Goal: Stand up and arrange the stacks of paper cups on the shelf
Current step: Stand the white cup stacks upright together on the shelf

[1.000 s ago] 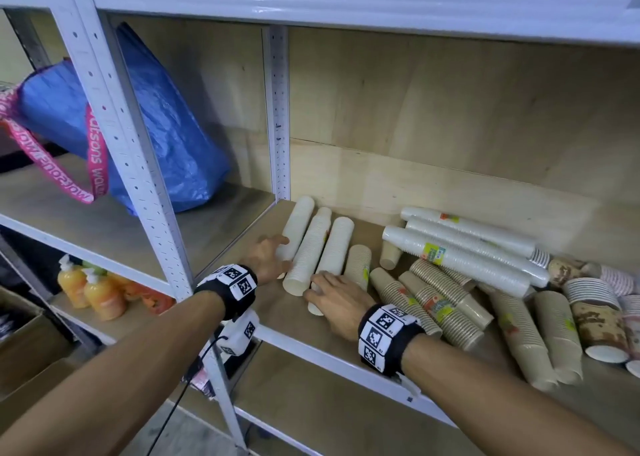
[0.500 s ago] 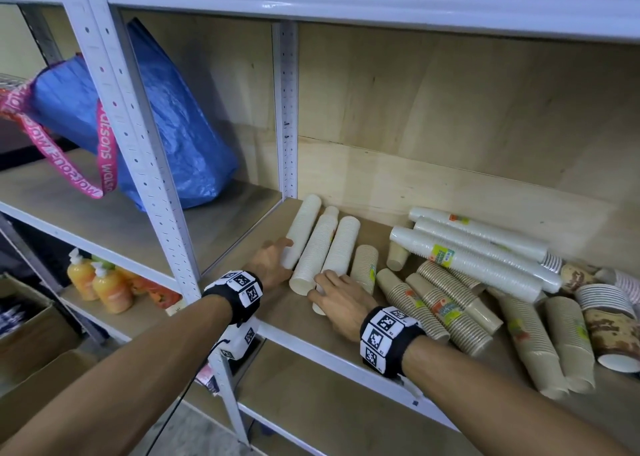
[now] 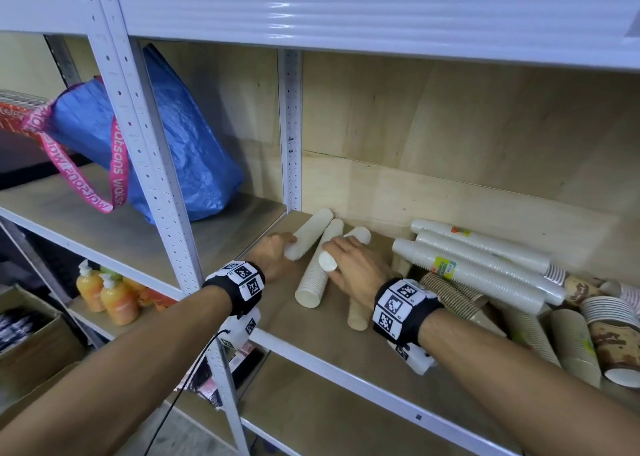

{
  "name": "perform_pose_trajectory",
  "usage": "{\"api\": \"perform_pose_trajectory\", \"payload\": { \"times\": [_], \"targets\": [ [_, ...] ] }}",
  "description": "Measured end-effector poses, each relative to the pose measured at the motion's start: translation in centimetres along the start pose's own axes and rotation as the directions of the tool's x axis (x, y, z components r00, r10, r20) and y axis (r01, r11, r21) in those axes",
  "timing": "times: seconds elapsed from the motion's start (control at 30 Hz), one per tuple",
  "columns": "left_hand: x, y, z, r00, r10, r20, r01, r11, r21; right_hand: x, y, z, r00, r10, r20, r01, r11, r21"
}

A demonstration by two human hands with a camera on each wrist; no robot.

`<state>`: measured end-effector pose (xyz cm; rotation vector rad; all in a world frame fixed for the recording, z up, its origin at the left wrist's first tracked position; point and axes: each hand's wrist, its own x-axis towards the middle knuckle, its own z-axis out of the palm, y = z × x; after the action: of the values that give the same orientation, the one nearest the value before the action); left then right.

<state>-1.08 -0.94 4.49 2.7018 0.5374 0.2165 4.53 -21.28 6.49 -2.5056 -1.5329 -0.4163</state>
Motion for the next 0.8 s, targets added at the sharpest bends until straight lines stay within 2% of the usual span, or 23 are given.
{"api": "perform_pose_trajectory", "payload": {
  "times": [0.27, 0.37, 0.47, 0.63, 0.8],
  "targets": [
    [1.4, 3.2, -4.7, 0.979, 0.099, -0.176, -0.101, 0.995, -0.004, 3.8, 3.3, -4.7, 0.971, 0.195, -0.136, -0.196, 0.981, 0.008],
    [2.5, 4.5, -6.9, 0.958, 0.167, -0.235, -0.170, 0.985, 0.005, 4.9, 4.5, -6.2, 0.950, 0.279, -0.143, -0.272, 0.960, 0.063],
    [4.2, 5.4, -9.0, 0.946, 0.201, -0.254, -0.202, 0.979, 0.020, 6.0, 5.3, -8.2, 0.914, 0.349, -0.209, -0.325, 0.935, 0.139],
    [6.6, 6.7, -11.7, 0.950, 0.195, -0.243, -0.181, 0.980, 0.082, 7.9, 5.8, -10.8, 0.886, 0.349, -0.304, -0.297, 0.933, 0.205],
    [8.7, 7.1, -14.1, 0.961, 0.182, -0.207, -0.150, 0.975, 0.161, 10.0, 5.4, -11.3, 0.879, 0.361, -0.311, -0.276, 0.918, 0.285]
  ]
}}
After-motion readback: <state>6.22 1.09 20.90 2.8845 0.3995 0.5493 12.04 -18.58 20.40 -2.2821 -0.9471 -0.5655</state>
